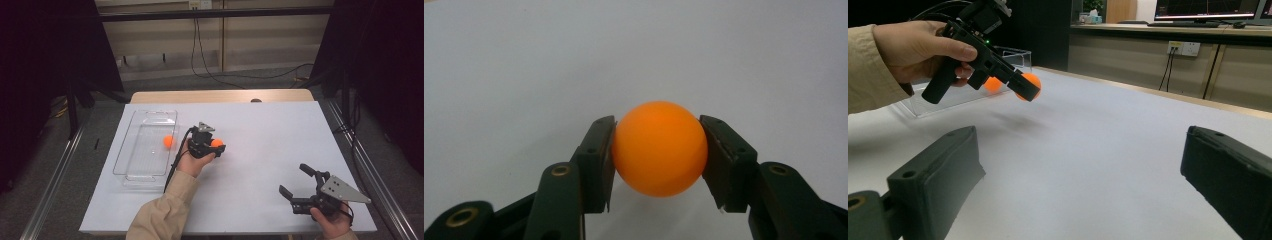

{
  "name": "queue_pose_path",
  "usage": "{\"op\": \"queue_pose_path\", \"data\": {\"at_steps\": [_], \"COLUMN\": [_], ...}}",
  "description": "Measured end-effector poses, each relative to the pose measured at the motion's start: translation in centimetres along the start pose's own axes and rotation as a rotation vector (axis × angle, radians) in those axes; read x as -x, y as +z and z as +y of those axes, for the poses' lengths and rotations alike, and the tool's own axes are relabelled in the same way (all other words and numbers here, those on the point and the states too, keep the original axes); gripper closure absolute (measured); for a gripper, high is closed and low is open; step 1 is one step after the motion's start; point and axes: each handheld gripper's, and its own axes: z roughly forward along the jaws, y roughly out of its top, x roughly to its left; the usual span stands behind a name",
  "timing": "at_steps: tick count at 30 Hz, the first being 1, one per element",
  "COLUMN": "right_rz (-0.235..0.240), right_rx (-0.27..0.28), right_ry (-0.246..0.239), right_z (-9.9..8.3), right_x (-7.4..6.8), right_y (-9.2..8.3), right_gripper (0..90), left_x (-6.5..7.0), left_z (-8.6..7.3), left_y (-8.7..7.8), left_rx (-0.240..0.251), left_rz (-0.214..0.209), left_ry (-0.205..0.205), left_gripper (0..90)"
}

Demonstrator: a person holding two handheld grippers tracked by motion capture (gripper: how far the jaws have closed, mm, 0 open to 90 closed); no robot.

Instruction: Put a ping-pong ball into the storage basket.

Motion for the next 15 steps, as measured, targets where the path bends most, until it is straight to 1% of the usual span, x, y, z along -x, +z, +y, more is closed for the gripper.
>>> {"op": "queue_pose_path", "data": {"at_steps": [2,3,6,9,12,14,15], "right_rz": [-0.001,-0.001,0.000,0.000,0.000,-0.001,-0.001], "right_rx": [0.001,0.000,0.000,0.000,0.000,-0.001,-0.001], "right_ry": [0.001,0.001,0.000,0.001,0.000,0.001,0.001], "right_z": [0.00,-0.01,-0.01,-0.01,0.00,0.01,0.01], "right_x": [0.01,0.02,0.02,0.00,-0.01,-0.02,-0.03], "right_y": [-0.02,-0.02,-0.01,-0.01,-0.01,-0.01,-0.01], "right_gripper": [2.1,2.1,2.1,2.1,2.1,2.1,2.1], "left_x": [0.03,0.00,-0.01,-0.16,-0.22,-0.38,-0.38], "left_z": [0.00,0.02,0.06,0.06,0.00,0.02,0.01], "left_y": [-0.07,-0.15,-0.37,-0.57,-0.71,-0.91,-0.99], "left_rx": [0.002,0.004,0.007,0.004,0.008,0.004,0.008], "left_rz": [-0.008,-0.005,-0.003,0.002,0.001,0.003,0.004], "left_ry": [-0.003,0.001,-0.011,-0.004,-0.021,-0.016,-0.026], "left_gripper": [50.9,50.9,50.9,50.9,50.9,50.9,50.9]}}
